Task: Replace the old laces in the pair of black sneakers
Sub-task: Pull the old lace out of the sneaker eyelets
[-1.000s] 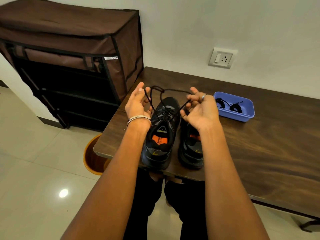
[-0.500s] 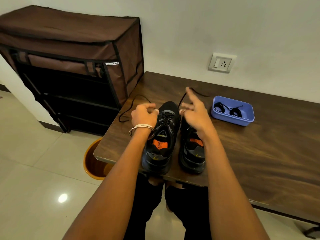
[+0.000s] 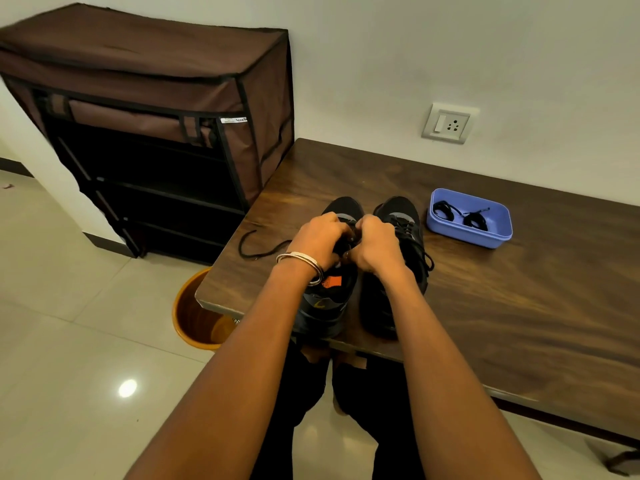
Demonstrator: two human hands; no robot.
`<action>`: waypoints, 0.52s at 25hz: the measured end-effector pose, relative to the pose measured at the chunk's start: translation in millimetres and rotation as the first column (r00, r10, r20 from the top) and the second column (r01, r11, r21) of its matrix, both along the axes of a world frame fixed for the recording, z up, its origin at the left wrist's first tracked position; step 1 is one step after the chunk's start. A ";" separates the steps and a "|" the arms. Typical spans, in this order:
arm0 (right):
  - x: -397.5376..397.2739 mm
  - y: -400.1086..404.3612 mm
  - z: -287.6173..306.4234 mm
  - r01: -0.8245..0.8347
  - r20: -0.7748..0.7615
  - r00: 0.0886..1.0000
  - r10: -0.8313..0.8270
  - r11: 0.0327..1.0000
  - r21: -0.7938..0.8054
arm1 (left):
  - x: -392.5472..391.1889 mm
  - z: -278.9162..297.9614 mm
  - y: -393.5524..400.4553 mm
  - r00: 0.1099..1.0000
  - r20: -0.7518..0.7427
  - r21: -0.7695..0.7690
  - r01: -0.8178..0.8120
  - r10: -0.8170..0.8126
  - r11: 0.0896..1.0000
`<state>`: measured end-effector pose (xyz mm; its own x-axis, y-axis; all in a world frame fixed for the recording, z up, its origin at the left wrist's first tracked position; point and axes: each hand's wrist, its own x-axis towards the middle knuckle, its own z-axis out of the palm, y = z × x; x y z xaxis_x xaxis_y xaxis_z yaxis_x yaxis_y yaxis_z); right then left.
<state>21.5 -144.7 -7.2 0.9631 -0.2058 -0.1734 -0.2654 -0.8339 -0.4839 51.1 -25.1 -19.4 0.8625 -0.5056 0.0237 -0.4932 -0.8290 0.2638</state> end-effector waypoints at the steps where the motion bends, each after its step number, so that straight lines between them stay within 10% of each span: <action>1: 1.3 -3.6 -2.7 0.040 0.014 0.999 -0.041 0.997 0.064 | -1.4 -2.8 -1.6 0.999 0.040 0.000 -0.007 0.007 1.000; 9: 2.1 -13.9 -16.2 0.265 -0.036 0.961 -0.276 0.869 0.419 | -7.8 -20.1 4.6 0.970 0.216 -0.198 -0.067 0.110 0.978; 13: 4.8 -16.4 -17.6 0.265 -0.023 0.961 -0.276 0.892 0.366 | -11.5 -23.5 1.8 0.937 0.056 -0.449 -0.286 0.346 0.847</action>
<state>26.3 -161.2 -24.8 0.8849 -0.3876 -0.2583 -0.4367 -0.4976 -0.7494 39.7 -23.4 -42.9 0.9476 -0.1204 0.2959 -0.2783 -0.7658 0.5797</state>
